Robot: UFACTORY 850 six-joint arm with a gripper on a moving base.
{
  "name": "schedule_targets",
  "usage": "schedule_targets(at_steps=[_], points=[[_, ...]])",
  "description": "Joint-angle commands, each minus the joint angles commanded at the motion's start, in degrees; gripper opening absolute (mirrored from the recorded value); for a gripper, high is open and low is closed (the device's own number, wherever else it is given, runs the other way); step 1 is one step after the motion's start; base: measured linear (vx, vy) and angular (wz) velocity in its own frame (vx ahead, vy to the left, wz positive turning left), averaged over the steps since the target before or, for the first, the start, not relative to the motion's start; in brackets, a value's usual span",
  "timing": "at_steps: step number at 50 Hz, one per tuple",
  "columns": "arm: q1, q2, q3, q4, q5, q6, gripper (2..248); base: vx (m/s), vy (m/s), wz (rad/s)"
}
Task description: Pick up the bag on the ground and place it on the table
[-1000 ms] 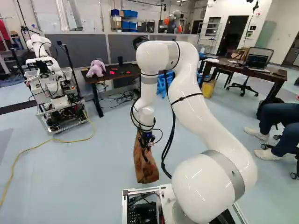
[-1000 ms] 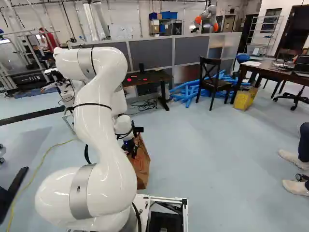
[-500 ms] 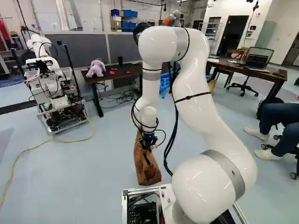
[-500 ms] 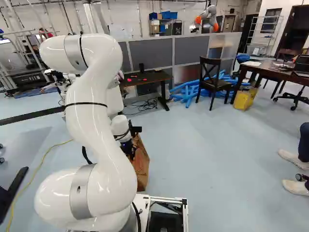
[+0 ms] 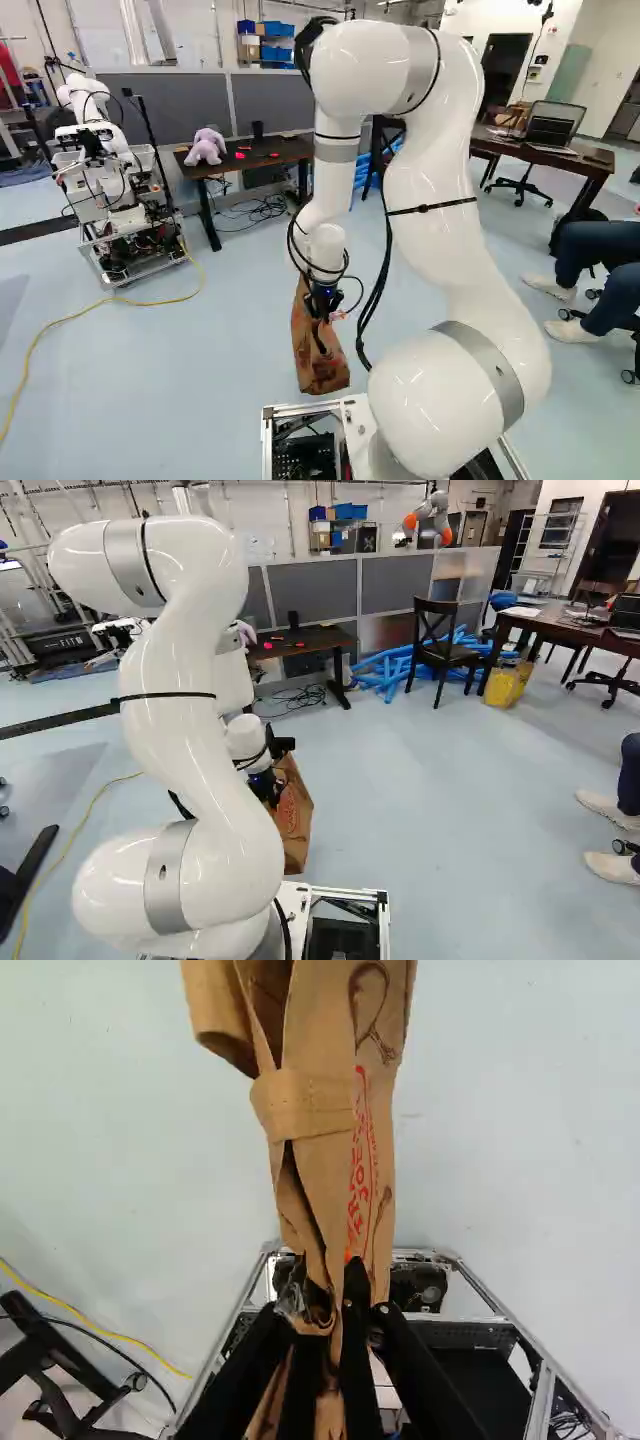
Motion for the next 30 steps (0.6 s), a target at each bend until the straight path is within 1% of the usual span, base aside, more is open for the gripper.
schedule_targets(at_steps=[14,21,30], points=[[-0.1,4.2,2.3,0.0,-0.8,0.0,23,0.0,0.0,0.0],[-0.3,6.4,3.2,0.0,-1.9,0.0,23,0.0,0.0,0.0],[-1.0,9.1,4.4,0.0,-4.2,0.0,23,0.0,0.0,0.0]])
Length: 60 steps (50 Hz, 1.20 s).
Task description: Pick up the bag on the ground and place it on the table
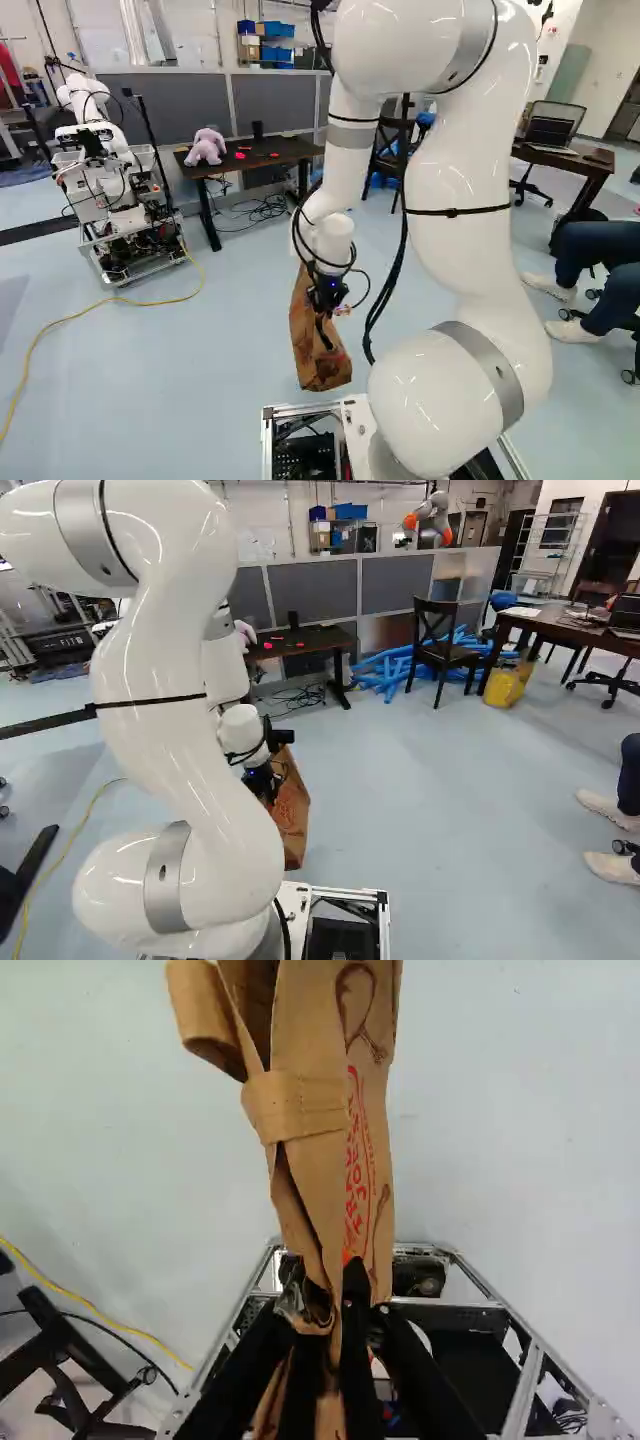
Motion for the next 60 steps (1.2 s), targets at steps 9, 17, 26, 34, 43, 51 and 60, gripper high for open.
schedule_targets(at_steps=[9,17,26,34,43,51,60], points=[[-1.0,2.8,1.1,0.0,-2.4,0.0,23,0.0,0.0,0.0],[-2.3,5.3,2.1,0.0,-4.3,0.0,23,0.0,0.0,0.0],[-4.2,8.2,3.1,0.0,-5.8,0.0,23,0.0,0.0,0.0],[-5.9,10.8,3.9,0.0,-6.8,0.0,23,0.0,0.0,0.0],[-7.8,13.5,4.5,0.0,-7.8,0.0,23,0.0,0.0,0.0],[-9.5,15.5,4.4,0.0,-8.7,0.0,23,0.0,0.0,0.0],[-11.2,17.1,3.7,-0.2,-9.1,0.0,23,0.0,0.0,0.0]])
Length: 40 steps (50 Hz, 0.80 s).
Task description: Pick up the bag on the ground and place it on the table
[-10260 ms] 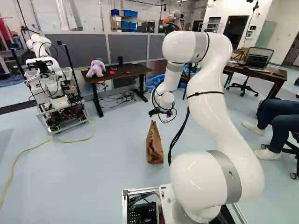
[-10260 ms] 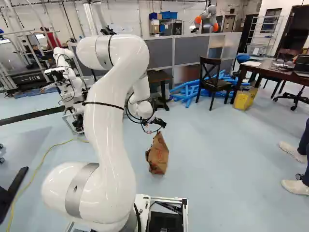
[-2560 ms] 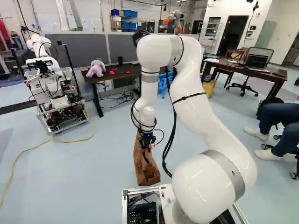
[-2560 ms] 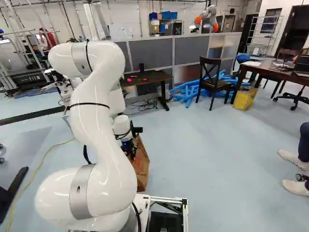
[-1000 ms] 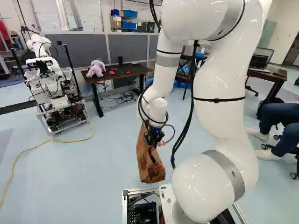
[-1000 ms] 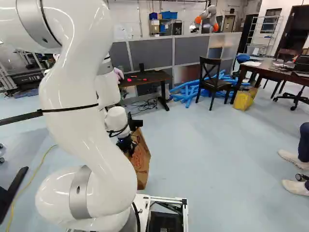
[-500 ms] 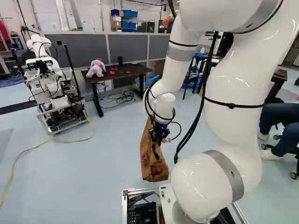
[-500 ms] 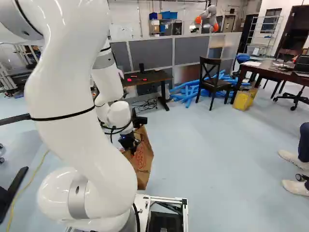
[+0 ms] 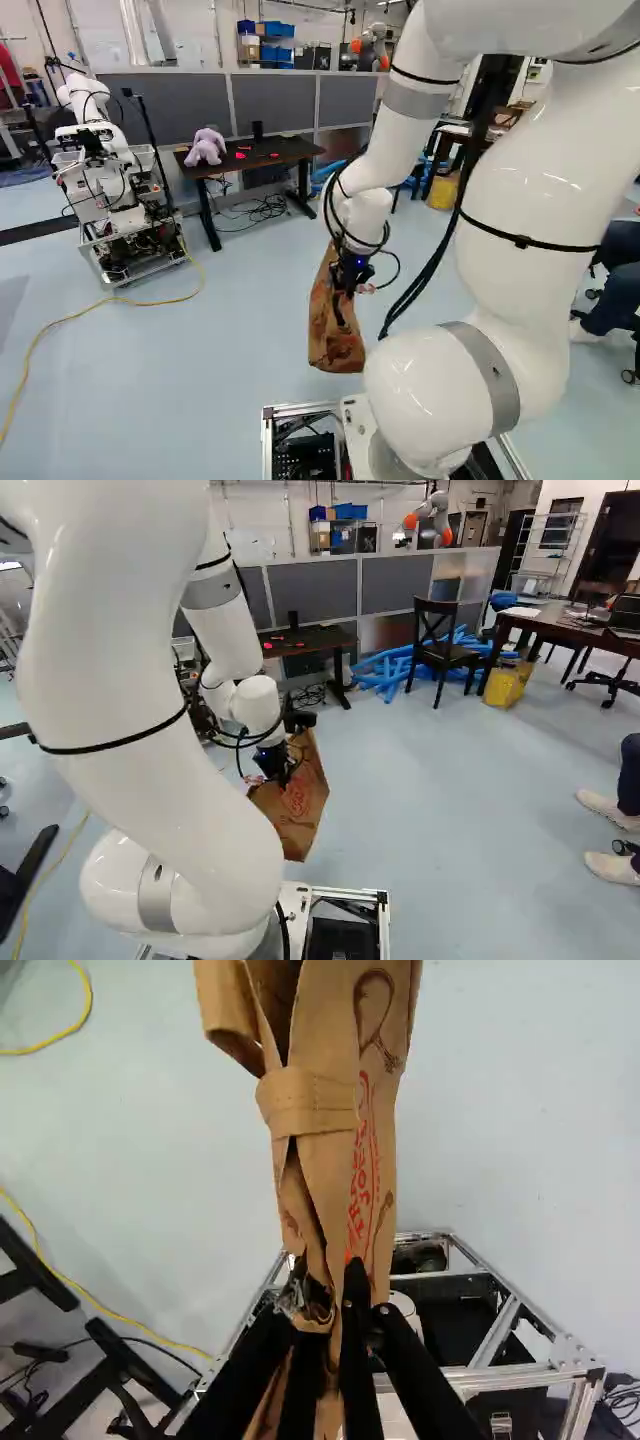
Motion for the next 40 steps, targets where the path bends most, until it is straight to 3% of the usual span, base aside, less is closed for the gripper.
schedule_targets(at_steps=[22,40], points=[[-1.1,2.7,-2.8,-2.0,-2.3,0.0,23,0.0,0.0,0.0],[-1.1,4.1,-5.6,-3.1,-7.3,0.0,23,0.0,0.0,0.0]])
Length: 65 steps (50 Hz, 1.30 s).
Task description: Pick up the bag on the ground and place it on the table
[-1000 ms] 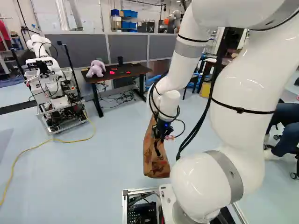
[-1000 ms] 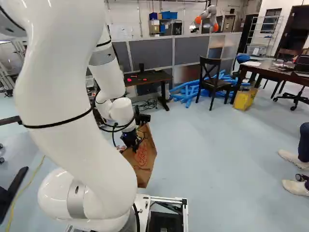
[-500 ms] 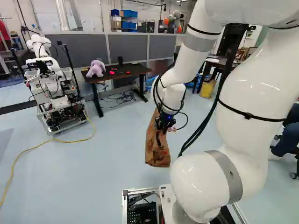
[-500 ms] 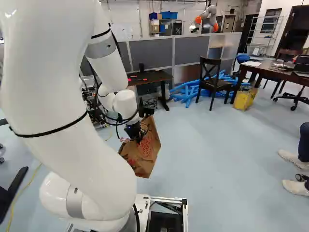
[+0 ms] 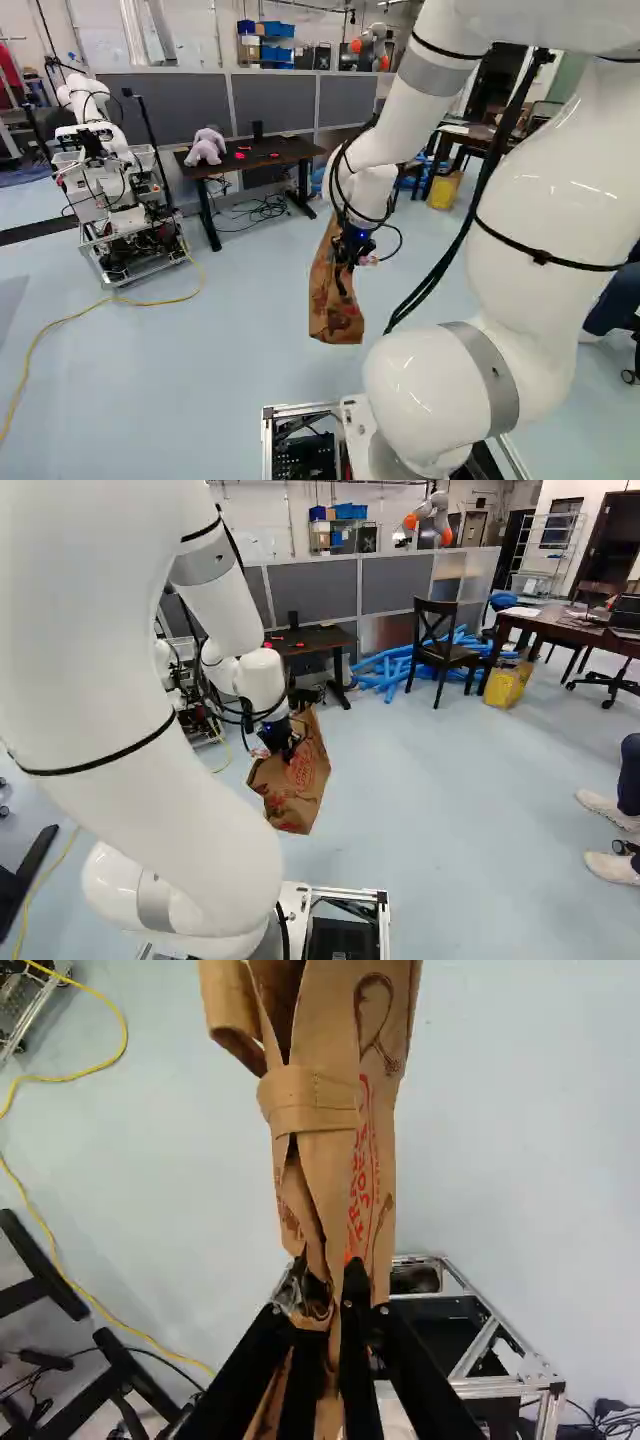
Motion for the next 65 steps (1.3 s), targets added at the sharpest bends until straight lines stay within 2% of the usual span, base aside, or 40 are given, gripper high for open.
schedule_targets(at_steps=[28,65], points=[[1.3,1.4,-5.1,-1.7,-10.9,0.0,23,0.0,0.0,0.0],[4.7,4.2,-10.9,-2.1,-24.1,0.0,23,0.0,0.0,0.0]])
